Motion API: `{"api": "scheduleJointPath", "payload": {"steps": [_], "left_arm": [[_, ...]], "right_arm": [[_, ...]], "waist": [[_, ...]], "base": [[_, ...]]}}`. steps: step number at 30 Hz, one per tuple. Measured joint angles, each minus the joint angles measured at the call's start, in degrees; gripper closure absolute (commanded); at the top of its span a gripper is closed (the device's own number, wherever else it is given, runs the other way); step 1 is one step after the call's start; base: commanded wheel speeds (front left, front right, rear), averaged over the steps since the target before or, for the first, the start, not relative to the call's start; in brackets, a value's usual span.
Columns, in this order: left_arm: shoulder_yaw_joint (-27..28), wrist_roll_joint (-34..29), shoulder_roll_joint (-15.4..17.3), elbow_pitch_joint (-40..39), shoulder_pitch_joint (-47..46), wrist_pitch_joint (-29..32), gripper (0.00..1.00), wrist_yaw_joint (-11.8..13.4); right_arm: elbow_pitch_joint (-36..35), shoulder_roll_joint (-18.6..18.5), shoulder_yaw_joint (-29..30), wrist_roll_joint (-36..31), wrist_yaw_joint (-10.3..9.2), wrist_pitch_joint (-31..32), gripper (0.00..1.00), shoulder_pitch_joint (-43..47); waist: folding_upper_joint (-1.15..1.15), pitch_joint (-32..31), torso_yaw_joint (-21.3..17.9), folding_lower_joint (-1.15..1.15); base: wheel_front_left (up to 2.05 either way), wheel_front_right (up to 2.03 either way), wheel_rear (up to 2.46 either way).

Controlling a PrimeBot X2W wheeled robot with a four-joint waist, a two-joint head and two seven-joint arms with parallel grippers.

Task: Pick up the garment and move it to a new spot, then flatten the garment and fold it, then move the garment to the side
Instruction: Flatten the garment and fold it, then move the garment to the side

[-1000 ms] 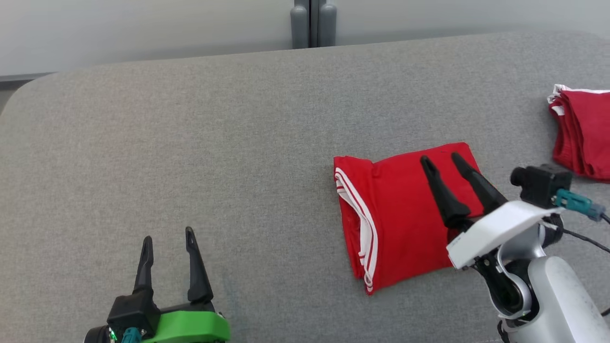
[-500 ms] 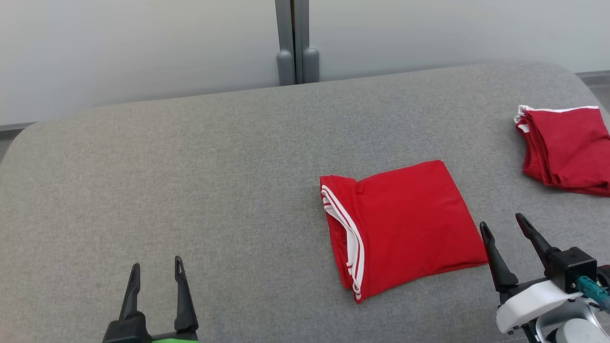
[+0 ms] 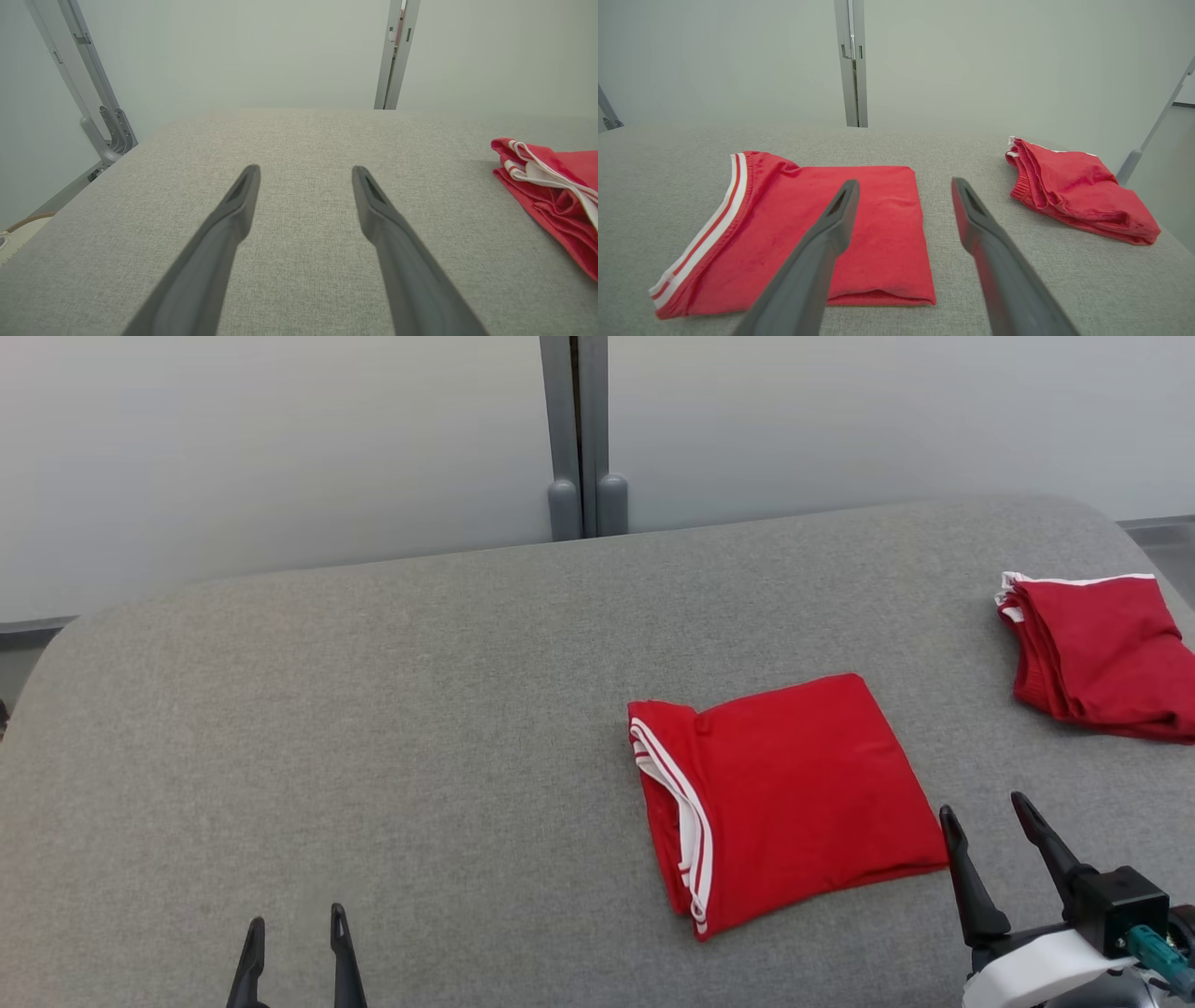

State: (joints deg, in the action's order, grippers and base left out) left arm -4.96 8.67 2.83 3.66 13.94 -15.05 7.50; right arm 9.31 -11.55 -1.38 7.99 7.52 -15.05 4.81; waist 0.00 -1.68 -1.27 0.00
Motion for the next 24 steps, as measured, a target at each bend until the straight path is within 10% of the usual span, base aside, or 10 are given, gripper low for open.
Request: {"api": "scheduleJointPath", "payload": {"steps": [24], "left_arm": [[-1.0,1.0,0.0,-1.8,1.5,0.0,0.00,0.7]], "right_arm": [[3.1,-2.0,-5.0,8.1,0.00,0.2,0.00,-7.1]], "waist": [[0.00,1.4,1.2,0.00]], "base": [[0.00,0.00,0.00]]}}
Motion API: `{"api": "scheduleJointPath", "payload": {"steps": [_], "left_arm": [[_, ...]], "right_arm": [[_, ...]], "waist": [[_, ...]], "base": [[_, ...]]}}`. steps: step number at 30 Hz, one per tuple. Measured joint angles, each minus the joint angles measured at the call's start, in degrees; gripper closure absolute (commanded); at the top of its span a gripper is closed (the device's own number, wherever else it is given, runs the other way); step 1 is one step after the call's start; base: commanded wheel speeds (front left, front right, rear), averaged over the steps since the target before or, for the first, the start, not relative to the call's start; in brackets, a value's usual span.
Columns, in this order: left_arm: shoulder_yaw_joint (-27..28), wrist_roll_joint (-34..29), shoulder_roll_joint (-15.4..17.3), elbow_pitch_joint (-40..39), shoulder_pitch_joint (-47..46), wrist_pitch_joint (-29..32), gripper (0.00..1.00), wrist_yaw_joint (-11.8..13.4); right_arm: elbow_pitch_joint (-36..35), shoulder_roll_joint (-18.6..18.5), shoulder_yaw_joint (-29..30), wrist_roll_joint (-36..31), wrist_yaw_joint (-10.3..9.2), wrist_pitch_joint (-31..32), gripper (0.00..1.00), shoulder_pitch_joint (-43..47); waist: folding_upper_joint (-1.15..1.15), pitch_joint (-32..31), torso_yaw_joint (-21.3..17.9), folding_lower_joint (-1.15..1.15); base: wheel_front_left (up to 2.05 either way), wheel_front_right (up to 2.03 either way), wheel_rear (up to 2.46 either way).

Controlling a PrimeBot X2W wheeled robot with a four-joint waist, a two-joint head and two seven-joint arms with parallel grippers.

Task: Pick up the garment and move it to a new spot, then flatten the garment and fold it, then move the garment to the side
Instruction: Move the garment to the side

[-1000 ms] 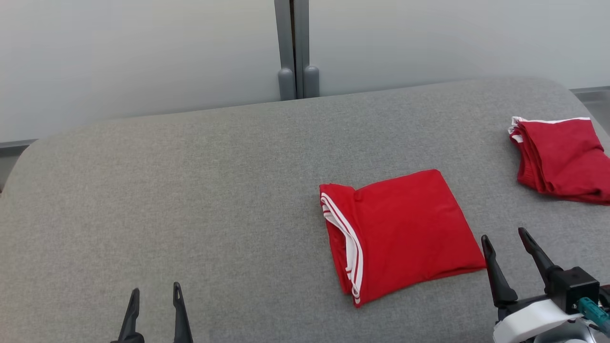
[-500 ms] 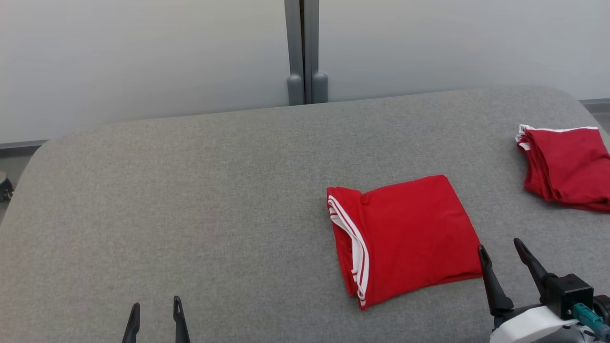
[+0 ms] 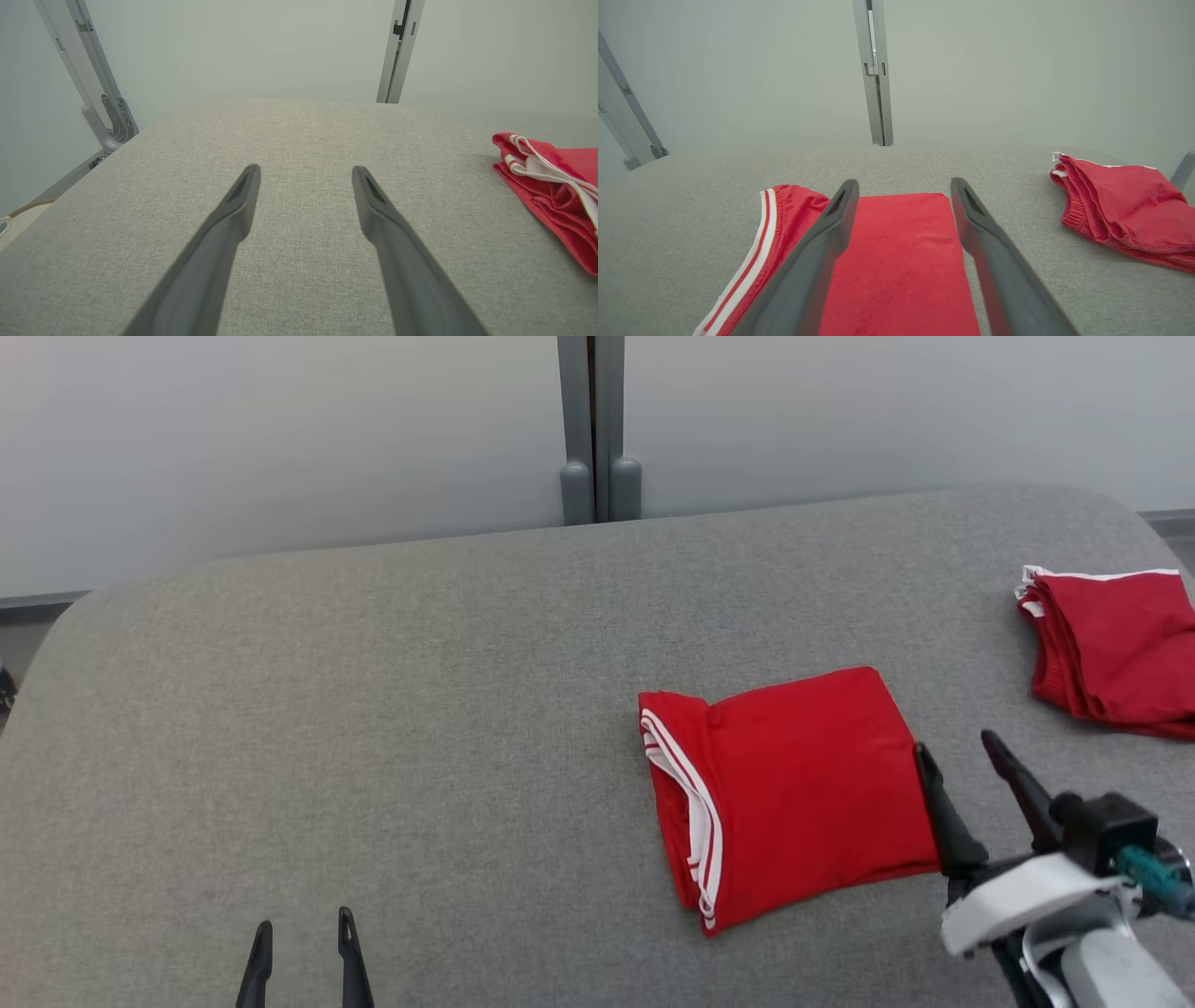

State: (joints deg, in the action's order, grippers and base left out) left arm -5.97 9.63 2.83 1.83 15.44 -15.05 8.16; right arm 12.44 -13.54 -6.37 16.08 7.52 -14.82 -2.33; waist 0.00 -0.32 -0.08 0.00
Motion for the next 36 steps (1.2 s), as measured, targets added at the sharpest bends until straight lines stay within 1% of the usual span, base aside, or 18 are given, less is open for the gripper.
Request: {"api": "scheduleJointPath", "payload": {"steps": [1,3,5,7,8,10,12,16,18,21,24,25,26,28,31,36], "left_arm": [[-0.1,0.0,0.0,0.0,-0.1,0.0,0.00,0.0],[-0.5,0.0,0.0,-0.1,-0.9,0.0,0.00,0.0],[-1.2,0.2,0.0,-0.2,-2.2,0.0,0.00,0.2],[-2.0,0.4,0.0,-0.1,-3.4,0.0,0.00,0.4],[-2.4,0.4,0.0,0.0,-3.8,0.0,0.00,0.5],[-3.5,0.5,0.0,0.2,-4.8,0.0,0.00,0.7],[-4.1,0.7,0.0,0.3,-5.6,0.0,0.00,1.0],[-5.3,0.9,0.0,0.4,-7.1,0.0,0.00,1.5],[-5.5,0.9,0.0,0.4,-7.6,0.0,0.00,1.7],[-5.7,1.0,0.0,0.5,-7.9,0.0,0.00,2.0],[-6.0,1.4,0.0,0.5,-9.1,0.0,0.00,2.2],[-6.1,1.4,0.0,0.5,-9.3,0.0,0.00,2.2],[-6.2,1.4,0.0,0.5,-9.4,0.0,0.00,2.3],[-6.3,1.5,0.0,0.4,-9.8,0.0,0.00,2.4],[-6.4,1.8,0.0,-0.1,-10.5,0.0,0.00,2.7],[-6.7,1.9,0.0,-0.5,-11.4,0.0,0.00,3.0]], "right_arm": [[0.5,-0.9,-0.5,1.3,0.00,1.3,0.00,-1.5],[1.4,-3.3,-1.8,4.4,0.00,6.5,0.00,-6.0],[2.9,-4.2,-1.8,8.0,0.00,13.3,0.00,-10.5],[5.3,-6.2,-2.9,9.7,0.02,20.7,0.00,-14.1],[6.7,-6.5,-2.8,11.1,0.01,23.4,0.00,-15.5],[10.2,-7.6,-3.2,12.1,-0.02,28.7,0.00,-18.3],[13.3,-8.4,-3.6,12.0,-0.03,32.1,0.00,-20.0],[19.6,-8.6,-3.2,11.7,-0.04,35.0,0.00,-22.5],[22.0,-7.9,-3.5,12.8,-0.03,35.5,0.00,-23.5],[25.0,-7.4,-4.7,13.3,0.00,35.9,0.00,-25.0],[27.6,-7.4,-5.0,15.3,-0.01,37.0,0.00,-26.6],[28.0,-7.4,-5.3,15.8,-0.03,37.2,0.64,-26.9],[28.0,-7.6,-5.5,16.2,-0.03,36.7,1.00,-27.5],[28.3,-7.8,-5.7,16.9,-0.03,35.6,1.00,-28.7],[26.6,-7.7,-8.4,18.5,-0.04,34.2,1.00,-30.7],[23.2,-7.8,-12.6,20.4,-0.02,31.8,1.00,-37.1]], "waist": [[0.00,0.2,-0.1,0.00],[0.00,1.1,-0.3,0.00],[0.00,2.2,-0.3,0.00],[0.00,3.5,-0.3,0.00],[0.00,4.0,-0.3,0.00],[0.00,5.3,-0.1,0.00],[0.00,6.3,0.2,0.00],[0.00,8.2,1.6,0.00],[0.00,9.1,2.4,0.00],[0.00,10.3,3.3,0.00],[0.00,11.4,4.2,0.00],[0.00,11.6,4.4,0.01],[0.00,11.8,4.7,0.00],[0.00,12.3,4.9,0.00],[0.00,13.0,4.8,0.00],[0.00,13.7,3.1,0.01]], "base": [[0.00,0.00,0.00],[0.00,0.00,0.00],[0.00,0.00,0.00],[0.00,0.00,0.00],[0.00,0.00,0.00],[0.00,0.00,0.00],[0.00,0.00,0.00],[0.00,0.00,0.00],[0.00,0.00,0.00],[0.00,0.00,0.00],[0.00,0.00,0.00],[0.00,0.00,0.00],[0.00,0.00,0.00],[0.00,0.00,0.00],[0.00,0.00,0.00],[0.00,0.00,0.00]]}}
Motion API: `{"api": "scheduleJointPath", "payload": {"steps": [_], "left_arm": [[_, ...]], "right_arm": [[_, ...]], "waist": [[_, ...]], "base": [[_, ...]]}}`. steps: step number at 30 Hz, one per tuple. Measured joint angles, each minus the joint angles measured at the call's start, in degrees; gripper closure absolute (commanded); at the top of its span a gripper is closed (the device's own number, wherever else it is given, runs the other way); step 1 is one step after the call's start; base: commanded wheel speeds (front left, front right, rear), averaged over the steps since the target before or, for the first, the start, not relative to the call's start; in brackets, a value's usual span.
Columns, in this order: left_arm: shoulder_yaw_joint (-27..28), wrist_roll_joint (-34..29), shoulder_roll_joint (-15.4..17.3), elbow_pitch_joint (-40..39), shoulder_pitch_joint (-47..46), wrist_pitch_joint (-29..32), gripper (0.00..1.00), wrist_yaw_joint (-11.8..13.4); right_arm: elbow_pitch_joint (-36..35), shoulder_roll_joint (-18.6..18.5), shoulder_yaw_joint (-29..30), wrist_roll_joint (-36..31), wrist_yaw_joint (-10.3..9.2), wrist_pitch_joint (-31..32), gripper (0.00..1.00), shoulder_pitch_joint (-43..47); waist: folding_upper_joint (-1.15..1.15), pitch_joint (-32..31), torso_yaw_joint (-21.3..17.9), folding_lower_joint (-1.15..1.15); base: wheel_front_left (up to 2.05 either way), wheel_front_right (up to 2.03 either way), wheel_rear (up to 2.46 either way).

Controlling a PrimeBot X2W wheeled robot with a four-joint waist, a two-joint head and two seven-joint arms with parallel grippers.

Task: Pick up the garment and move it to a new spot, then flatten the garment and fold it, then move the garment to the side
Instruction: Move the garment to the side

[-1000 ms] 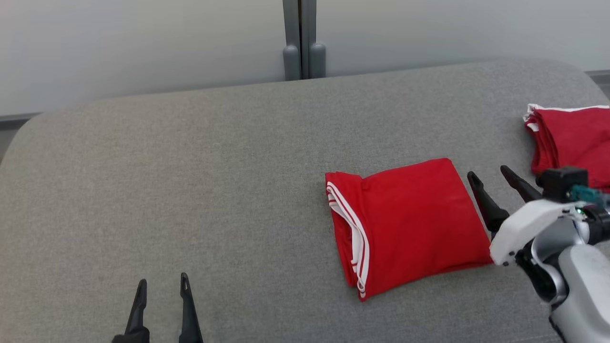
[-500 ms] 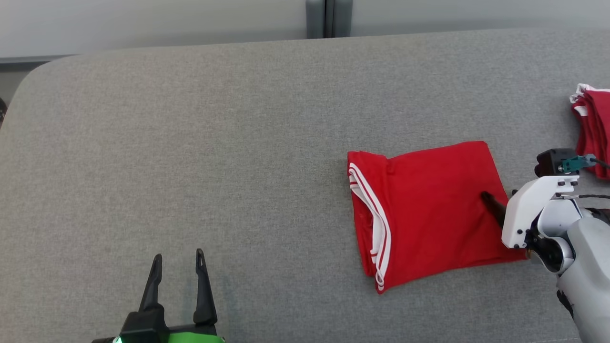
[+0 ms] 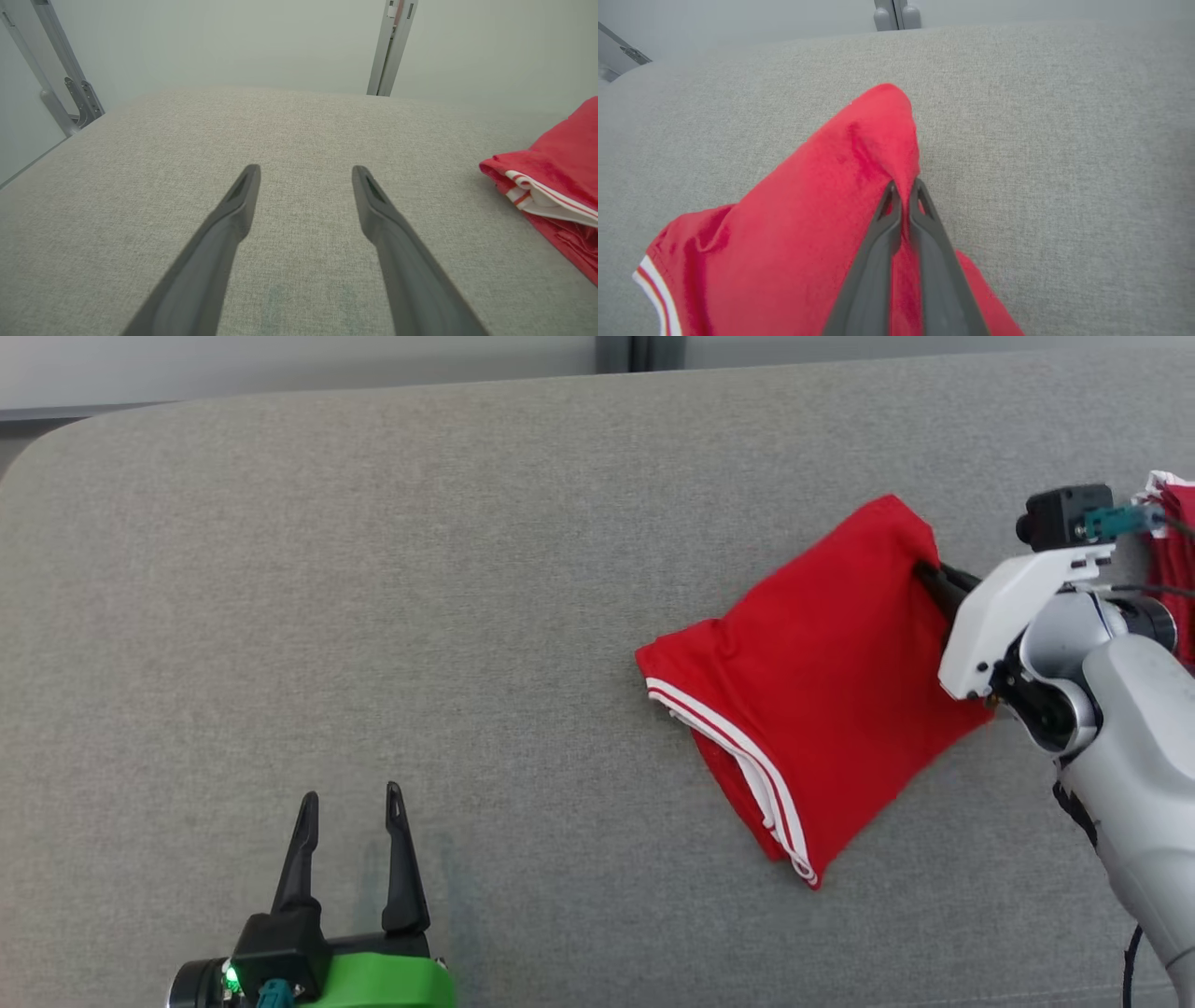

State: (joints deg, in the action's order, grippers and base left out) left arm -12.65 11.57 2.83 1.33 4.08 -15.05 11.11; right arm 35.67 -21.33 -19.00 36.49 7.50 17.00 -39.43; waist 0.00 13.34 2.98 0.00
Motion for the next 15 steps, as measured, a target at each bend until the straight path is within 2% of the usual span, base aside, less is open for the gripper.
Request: {"api": "scheduleJointPath", "payload": {"steps": [7,15], "left_arm": [[-0.1,-0.2,0.0,-0.4,-1.8,0.0,0.00,0.0],[0.0,-2.6,0.0,0.0,-5.0,0.0,0.00,-1.2]], "right_arm": [[1.0,-1.0,-2.3,1.5,0.00,-2.4,1.00,-7.6],[8.6,-4.3,1.5,1.3,0.00,-7.9,1.00,-13.4]], "waist": [[0.00,1.4,-4.2,0.00],[0.00,4.6,-9.7,0.00]], "base": [[0.00,0.00,0.00],[0.00,0.00,0.00]]}}
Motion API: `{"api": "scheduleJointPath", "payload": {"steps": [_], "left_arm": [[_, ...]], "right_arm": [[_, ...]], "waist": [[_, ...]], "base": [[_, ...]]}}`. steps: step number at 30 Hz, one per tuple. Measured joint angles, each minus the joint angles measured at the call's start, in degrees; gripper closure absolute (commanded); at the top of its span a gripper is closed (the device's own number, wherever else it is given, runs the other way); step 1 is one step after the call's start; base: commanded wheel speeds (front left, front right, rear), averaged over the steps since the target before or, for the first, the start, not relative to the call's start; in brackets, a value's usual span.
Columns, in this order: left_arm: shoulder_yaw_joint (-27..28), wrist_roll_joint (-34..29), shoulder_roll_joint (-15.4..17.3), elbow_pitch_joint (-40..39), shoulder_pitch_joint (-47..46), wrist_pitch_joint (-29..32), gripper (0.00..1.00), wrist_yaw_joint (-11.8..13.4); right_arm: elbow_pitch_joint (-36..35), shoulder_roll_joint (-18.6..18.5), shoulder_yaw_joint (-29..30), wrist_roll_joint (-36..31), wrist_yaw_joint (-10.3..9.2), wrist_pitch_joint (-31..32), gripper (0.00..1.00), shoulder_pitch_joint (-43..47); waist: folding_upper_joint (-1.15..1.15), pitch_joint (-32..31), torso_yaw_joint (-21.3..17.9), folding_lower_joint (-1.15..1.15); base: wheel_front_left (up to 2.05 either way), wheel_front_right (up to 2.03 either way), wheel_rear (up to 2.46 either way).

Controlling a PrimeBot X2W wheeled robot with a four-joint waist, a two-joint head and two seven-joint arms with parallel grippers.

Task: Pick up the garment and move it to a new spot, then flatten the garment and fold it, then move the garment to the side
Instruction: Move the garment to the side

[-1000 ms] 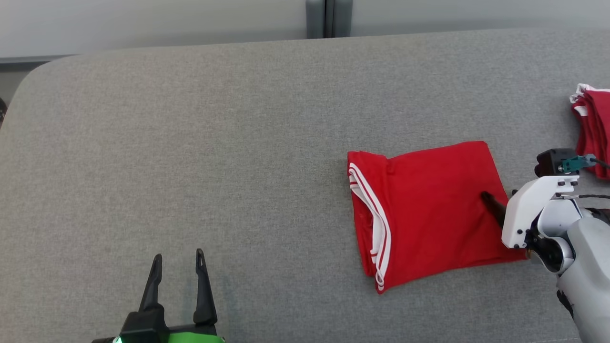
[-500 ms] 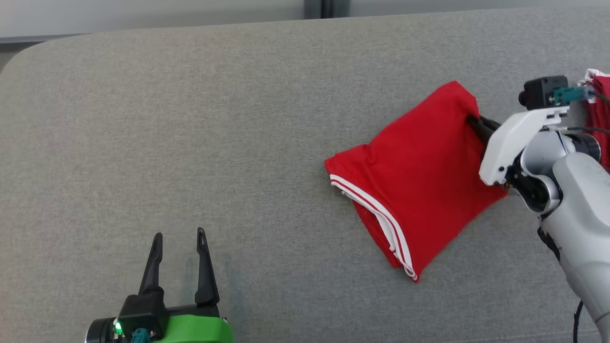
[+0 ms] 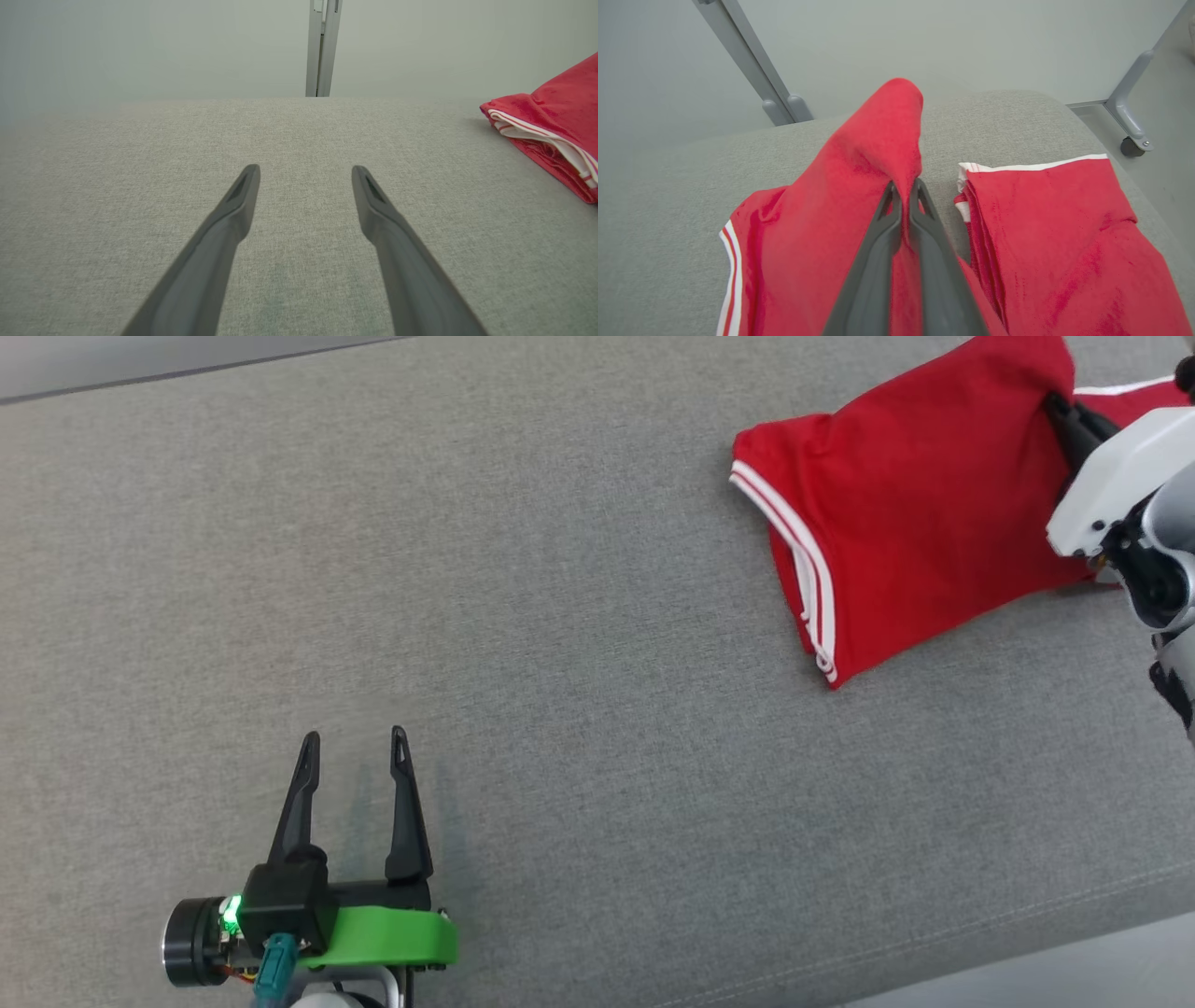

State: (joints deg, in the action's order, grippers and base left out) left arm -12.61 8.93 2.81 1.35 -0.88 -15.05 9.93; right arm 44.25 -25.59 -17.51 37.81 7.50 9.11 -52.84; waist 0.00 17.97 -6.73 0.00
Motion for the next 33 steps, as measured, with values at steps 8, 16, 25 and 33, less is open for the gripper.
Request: {"api": "scheduleJointPath", "payload": {"steps": [8,16,25,33], "left_arm": [[0.4,-2.1,0.0,1.0,-1.8,0.0,0.00,-1.3],[-1.5,-1.9,0.0,1.2,-2.2,0.0,0.00,-0.9],[-2.0,-0.3,0.0,1.1,-2.1,0.0,0.00,0.3],[-1.0,2.0,0.0,0.5,-0.8,0.0,0.00,2.3]], "right_arm": [[7.4,-1.6,4.4,-1.7,0.00,-7.0,1.00,-6.3],[16.6,-2.9,8.3,-3.9,0.00,-7.7,1.00,-11.3],[26.1,-4.8,10.3,-14.1,0.00,-21.2,0.00,-13.2],[8.2,-3.6,14.6,-20.8,0.03,-24.2,0.00,-2.5]], "waist": [[0.00,4.1,-3.4,0.00],[0.00,5.8,-3.7,0.00],[0.00,4.3,-2.1,0.00],[0.00,0.9,-0.7,0.00]], "base": [[0.00,0.00,0.00],[0.00,0.00,0.00],[0.00,0.00,0.00],[0.00,0.00,0.00]]}}
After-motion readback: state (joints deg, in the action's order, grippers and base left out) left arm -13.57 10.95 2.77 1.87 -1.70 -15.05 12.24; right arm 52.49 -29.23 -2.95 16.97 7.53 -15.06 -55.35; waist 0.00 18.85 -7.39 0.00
